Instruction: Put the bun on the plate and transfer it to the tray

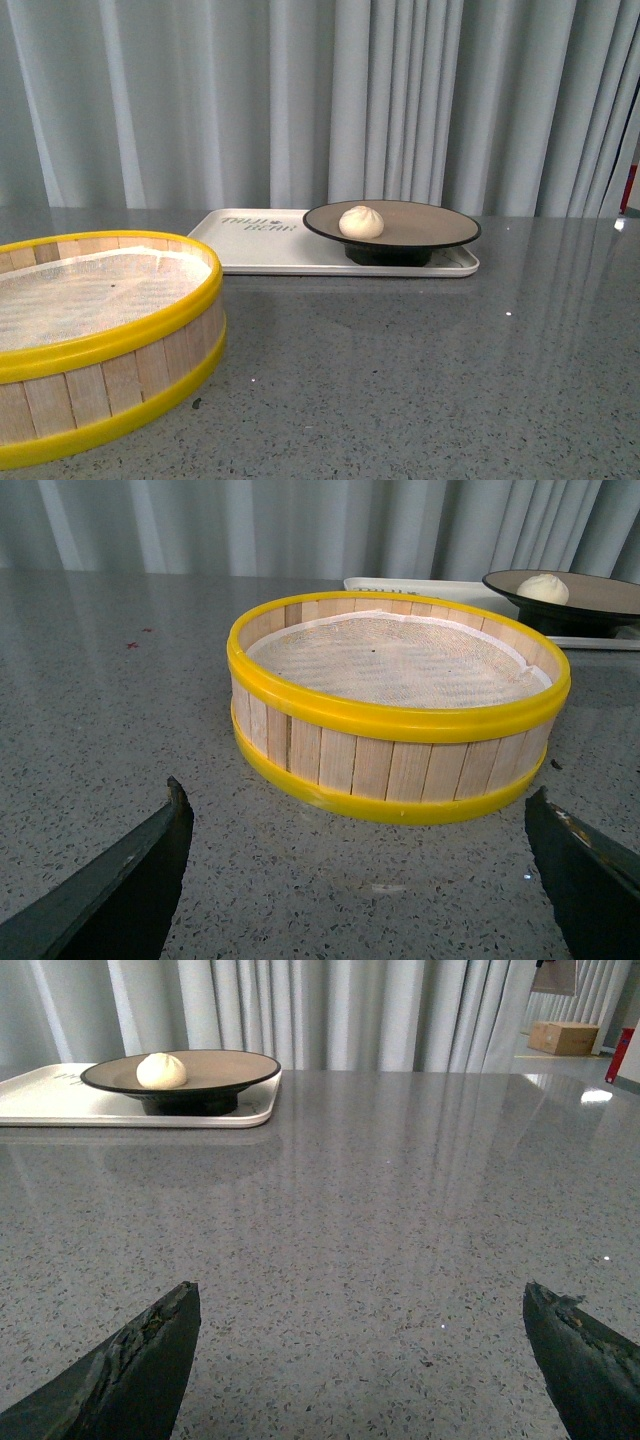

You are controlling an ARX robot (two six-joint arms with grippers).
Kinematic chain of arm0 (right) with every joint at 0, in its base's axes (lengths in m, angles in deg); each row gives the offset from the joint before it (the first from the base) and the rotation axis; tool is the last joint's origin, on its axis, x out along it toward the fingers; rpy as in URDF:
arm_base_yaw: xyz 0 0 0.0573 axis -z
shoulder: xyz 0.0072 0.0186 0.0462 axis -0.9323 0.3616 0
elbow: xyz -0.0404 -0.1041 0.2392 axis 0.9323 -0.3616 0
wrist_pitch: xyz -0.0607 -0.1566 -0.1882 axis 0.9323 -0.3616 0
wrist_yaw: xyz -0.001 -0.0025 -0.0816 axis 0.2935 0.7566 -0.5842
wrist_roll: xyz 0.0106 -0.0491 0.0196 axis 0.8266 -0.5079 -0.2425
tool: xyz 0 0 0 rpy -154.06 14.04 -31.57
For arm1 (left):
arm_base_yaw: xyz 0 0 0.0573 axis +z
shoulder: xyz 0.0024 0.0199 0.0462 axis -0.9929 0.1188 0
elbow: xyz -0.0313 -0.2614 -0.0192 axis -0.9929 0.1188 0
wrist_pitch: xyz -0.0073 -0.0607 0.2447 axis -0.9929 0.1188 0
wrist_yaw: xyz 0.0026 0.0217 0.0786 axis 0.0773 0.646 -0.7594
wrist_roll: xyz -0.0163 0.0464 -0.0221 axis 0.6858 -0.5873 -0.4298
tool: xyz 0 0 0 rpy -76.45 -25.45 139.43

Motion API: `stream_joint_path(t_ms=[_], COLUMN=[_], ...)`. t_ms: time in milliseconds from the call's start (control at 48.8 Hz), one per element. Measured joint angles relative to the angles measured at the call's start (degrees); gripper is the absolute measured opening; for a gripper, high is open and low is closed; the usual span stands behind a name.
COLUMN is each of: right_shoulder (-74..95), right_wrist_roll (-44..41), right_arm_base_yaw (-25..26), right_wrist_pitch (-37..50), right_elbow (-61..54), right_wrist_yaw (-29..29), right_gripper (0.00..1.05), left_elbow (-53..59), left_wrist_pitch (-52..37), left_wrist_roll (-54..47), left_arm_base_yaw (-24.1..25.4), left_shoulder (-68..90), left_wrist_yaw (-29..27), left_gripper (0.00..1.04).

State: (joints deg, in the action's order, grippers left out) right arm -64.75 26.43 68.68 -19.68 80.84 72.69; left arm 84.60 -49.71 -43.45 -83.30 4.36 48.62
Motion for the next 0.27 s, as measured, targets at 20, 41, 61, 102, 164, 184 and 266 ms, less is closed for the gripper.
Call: stream_joint_path(t_ms=[20,41,61,102,164,184,266], right_shoulder=[0.0,0.0,0.0,0.0,0.0,0.0,0.0], right_wrist_roll=[-0.02,0.0,0.0,0.0,0.0,-0.02,0.0], right_arm_base_yaw=[0.0,0.0,0.0,0.0,0.0,0.0,0.0], right_wrist_pitch=[0.0,0.0,0.0,0.0,0.0,0.0,0.0], right_elbow=[0.02,0.02,0.02,0.02,0.0,0.02,0.02], right_wrist_yaw=[0.0,-0.02,-0.02,0.0,0.0,-0.02,-0.02], right_gripper=[0.96,0.96,0.96,0.96,0.96,0.96,0.96], left_elbow=[0.0,0.0,0.0,0.0,0.0,0.0,0.0], left_wrist_pitch=[0.0,0.0,0.0,0.0,0.0,0.0,0.0], left_wrist_roll=[0.0,0.0,0.0,0.0,0.0,0.0,0.0], left_arm_base_yaw=[0.0,0.0,0.0,0.0,0.0,0.0,0.0], left_shoulder=[0.0,0.0,0.0,0.0,0.0,0.0,0.0], left_wrist_yaw=[0.0,0.0,0.0,0.02,0.0,0.0,0.0], left_gripper=[0.98,0.98,0.98,0.98,0.98,0.98,0.98])
